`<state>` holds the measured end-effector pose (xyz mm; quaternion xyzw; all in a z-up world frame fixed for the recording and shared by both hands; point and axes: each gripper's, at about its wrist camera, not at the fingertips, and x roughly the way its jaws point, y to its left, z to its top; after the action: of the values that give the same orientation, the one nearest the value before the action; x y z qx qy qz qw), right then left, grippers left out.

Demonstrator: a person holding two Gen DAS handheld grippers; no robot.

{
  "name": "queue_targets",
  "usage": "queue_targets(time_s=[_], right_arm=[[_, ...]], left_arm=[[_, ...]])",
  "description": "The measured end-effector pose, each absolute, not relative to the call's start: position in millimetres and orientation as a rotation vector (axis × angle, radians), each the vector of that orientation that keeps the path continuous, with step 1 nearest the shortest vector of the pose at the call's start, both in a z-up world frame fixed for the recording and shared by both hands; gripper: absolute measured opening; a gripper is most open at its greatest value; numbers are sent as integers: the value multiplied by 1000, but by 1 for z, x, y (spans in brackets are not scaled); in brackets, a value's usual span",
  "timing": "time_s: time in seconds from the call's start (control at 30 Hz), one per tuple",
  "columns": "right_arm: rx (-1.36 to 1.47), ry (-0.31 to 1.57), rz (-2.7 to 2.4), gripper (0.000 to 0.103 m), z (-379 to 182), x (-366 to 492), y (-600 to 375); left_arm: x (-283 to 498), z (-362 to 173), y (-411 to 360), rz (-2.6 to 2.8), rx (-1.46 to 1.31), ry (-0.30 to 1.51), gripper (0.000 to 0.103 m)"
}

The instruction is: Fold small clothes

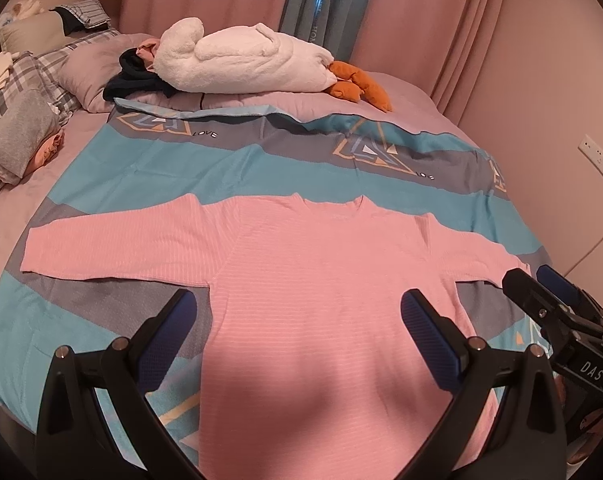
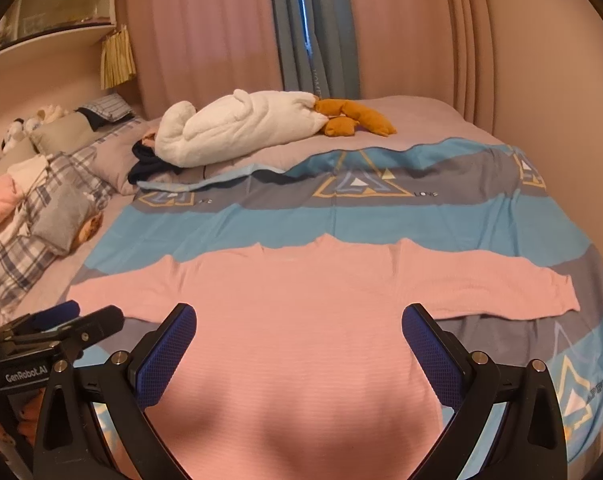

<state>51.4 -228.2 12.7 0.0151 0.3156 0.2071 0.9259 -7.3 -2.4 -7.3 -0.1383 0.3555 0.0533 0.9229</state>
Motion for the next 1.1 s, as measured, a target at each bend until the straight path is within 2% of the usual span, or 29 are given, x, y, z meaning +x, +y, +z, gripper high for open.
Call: queue_targets(time_s=[0.27, 1.1], right_arm=[[77, 660, 437, 102, 13, 50, -230], [76, 674, 421, 102, 11, 48, -234]], left_arm=[[-12, -7, -4, 115, -257, 700, 102], [-14, -10, -7, 91, -252, 762, 102]])
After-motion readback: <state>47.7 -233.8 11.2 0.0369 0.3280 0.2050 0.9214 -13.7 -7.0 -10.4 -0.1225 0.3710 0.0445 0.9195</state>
